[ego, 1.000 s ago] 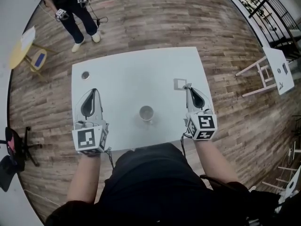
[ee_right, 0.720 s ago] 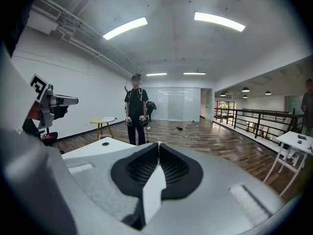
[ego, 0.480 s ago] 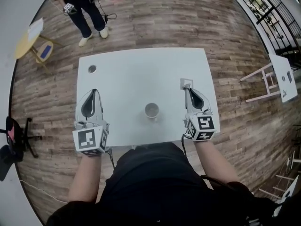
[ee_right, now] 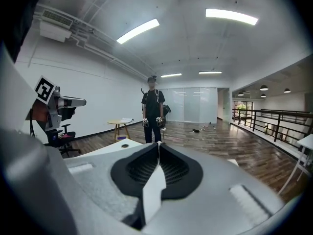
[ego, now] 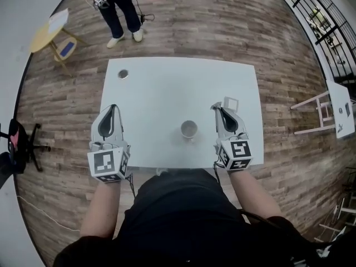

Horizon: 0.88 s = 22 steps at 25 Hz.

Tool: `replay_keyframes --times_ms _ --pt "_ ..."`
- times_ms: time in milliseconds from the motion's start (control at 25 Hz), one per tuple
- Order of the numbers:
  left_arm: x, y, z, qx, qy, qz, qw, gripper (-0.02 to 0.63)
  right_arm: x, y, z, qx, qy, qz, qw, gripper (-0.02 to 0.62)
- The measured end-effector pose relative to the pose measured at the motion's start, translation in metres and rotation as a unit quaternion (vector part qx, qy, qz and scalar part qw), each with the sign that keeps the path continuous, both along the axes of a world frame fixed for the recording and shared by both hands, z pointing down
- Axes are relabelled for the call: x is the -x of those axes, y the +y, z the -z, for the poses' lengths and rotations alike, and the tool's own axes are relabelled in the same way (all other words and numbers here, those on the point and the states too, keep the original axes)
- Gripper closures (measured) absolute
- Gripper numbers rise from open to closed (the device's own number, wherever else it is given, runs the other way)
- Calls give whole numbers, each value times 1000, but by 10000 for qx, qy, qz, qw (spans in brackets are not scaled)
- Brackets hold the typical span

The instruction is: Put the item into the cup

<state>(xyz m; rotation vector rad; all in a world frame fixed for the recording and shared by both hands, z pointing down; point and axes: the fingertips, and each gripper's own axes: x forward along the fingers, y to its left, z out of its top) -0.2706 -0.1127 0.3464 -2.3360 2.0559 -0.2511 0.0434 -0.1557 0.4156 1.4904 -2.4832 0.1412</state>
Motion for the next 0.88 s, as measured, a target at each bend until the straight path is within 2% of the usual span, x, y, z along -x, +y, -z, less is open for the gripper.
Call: replay_keyframes --times_ms 480,880 --pt "28 24 0 -38 -1 414 9991 598 47 12 -3 80 -134 677 9976 581" --pt "23 16 -3 -2 42 280 9996 598 53 18 -6 172 -145 728 9971 581"
